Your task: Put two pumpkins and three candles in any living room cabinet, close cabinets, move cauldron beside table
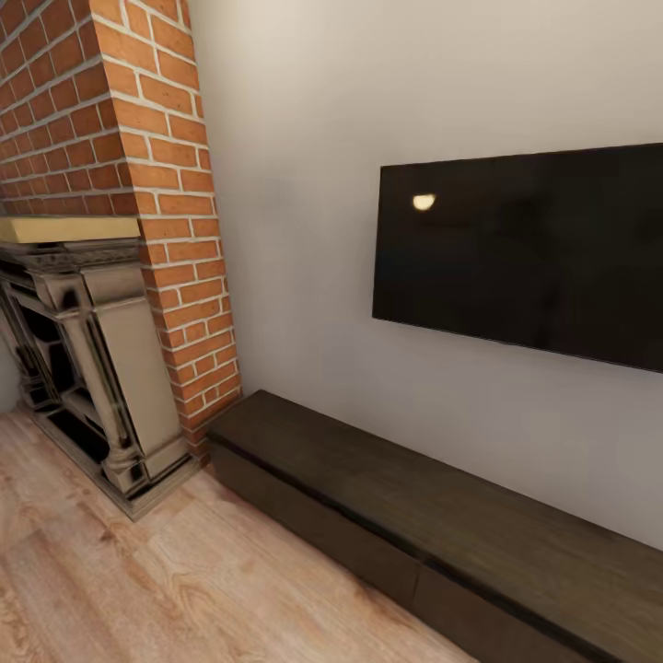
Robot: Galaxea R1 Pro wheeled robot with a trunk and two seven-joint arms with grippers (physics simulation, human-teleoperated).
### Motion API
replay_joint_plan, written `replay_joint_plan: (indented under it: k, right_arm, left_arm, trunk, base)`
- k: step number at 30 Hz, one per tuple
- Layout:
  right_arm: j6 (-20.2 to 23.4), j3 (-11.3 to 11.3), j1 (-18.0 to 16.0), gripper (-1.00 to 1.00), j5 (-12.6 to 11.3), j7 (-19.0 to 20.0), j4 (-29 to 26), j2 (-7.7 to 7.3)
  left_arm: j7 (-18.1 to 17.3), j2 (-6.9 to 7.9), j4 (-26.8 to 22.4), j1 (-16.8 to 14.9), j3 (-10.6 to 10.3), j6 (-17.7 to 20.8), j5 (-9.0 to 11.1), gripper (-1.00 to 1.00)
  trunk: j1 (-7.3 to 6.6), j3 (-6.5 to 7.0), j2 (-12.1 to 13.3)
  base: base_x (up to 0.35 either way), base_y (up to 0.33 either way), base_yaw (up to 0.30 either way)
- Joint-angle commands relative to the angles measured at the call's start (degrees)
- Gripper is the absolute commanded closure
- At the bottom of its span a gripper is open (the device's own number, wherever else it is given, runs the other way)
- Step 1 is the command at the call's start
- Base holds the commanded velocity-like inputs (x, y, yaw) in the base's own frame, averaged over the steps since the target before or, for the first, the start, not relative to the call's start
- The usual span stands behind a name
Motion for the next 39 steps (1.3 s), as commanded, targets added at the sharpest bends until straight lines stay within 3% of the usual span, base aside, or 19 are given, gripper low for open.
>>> replay_joint_plan:
  k: [1, 6, 17, 39]
  right_arm:
    - [0.33, -0.08, -0.34, -1.00, -0.06, -0.25, 0.07, -0.01]
    - [0.57, -0.09, -0.81, -1.00, -0.08, -0.26, -0.06, 0.06]
    - [0.32, 0.06, -0.88, -1.00, 0.28, -0.17, -0.09, 0.07]
    - [-6.26, 0.08, -0.88, -1.00, 0.08, -0.16, -0.09, 0.07]
  left_arm:
    - [-0.09, 0.33, -0.33, 0.09, 0.19, -0.33, 0.33, -1.00]
    - [-0.09, 1.13, -0.98, 0.09, 0.24, -0.53, 0.43, -1.00]
    - [-0.14, 0.62, -1.49, 0.09, 0.27, -0.54, 0.44, -1.00]
    - [-0.11, 0.71, -1.49, 0.09, 0.35, -2.20, 0.44, -1.00]
  trunk:
    - [0.00, -0.03, -0.03]
    - [0.00, -0.03, -0.03]
    - [0.00, -0.03, -0.03]
    - [0.00, -1.51, -0.03]
  base:
    - [0.000, 0.000, 0.000]
    - [0.000, 0.000, 0.000]
    - [0.000, 0.000, 0.000]
    - [0.000, 0.000, 0.099]
